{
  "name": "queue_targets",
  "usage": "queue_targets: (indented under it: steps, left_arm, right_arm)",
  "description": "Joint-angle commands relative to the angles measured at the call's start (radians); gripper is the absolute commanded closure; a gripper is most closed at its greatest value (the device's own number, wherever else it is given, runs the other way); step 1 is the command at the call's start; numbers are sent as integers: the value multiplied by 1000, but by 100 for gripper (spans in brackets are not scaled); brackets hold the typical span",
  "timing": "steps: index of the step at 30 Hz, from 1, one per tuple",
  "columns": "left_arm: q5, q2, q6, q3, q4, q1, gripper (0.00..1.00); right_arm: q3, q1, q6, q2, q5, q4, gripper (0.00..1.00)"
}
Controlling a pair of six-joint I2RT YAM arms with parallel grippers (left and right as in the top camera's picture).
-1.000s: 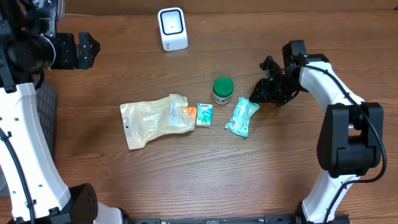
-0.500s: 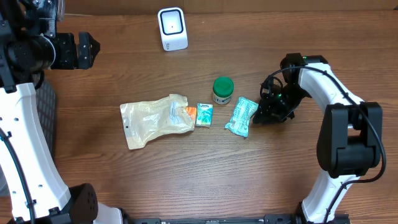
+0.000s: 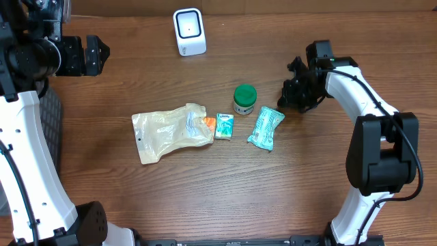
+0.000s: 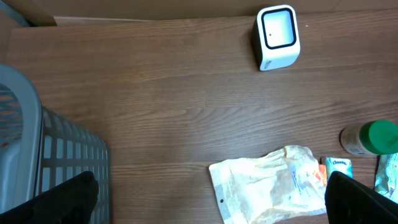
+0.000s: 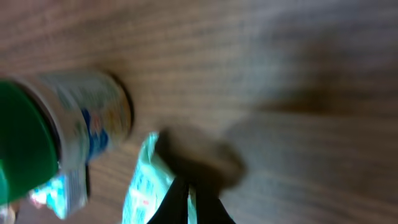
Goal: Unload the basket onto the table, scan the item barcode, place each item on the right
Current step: 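Lower the right gripper and close it on the green wipes pack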
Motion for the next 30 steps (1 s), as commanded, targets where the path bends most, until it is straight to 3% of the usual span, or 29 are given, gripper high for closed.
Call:
queue_targets:
  steps: [1,6,13,18,22,30]
  left_arm:
    - [12,-7,15,0,1,2,0]
    - [12,-7,15,0,1,2,0]
    - [12,-7,15,0,1,2,1]
    - [12,-7,14,0,1,2,1]
    - [12,-7,15,0,1,2,1]
    - [12,-7,15,0,1,2,0]
  right_arm:
    - [14,29,37,-3,33,42,96]
    - [14,80,41,45,88,32,96]
    - [18,78,142,50,223,-138,96]
    - [22,65,124,50,156,-289,96]
    - [22,77,0,49,24,-371,96]
    - [40,40,0,-113,13,-381,96]
